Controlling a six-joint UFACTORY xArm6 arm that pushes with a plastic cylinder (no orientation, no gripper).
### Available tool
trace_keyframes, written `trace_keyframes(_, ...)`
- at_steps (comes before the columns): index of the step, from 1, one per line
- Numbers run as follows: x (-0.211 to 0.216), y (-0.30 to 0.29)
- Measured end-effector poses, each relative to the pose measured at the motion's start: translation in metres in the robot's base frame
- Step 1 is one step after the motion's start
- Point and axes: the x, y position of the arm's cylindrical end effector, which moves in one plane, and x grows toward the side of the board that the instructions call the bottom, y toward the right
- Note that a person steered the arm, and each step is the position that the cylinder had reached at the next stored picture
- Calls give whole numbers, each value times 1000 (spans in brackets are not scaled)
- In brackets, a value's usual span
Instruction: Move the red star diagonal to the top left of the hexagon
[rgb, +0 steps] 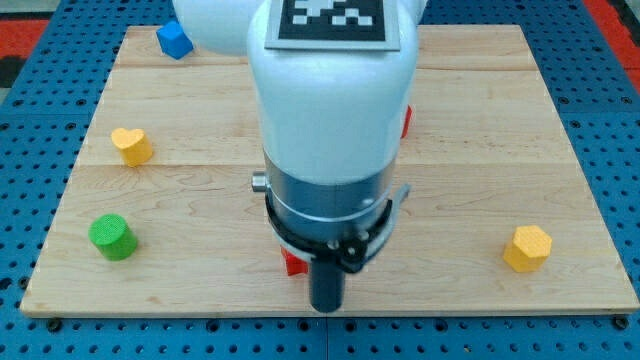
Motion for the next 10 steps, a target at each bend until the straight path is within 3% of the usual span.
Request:
trace_keyframes(1, -73, 1)
trace_keyframes(2, -56, 82)
trace_keyframes(3, -9, 9)
trace_keyframes(4, -33, -48)
trace_keyframes(5, -106, 15)
trace_keyframes(6, -155, 41)
trace_keyframes(7, -79, 72)
trace_keyframes(8, -32, -10)
trace_keyframes(10, -131, -27)
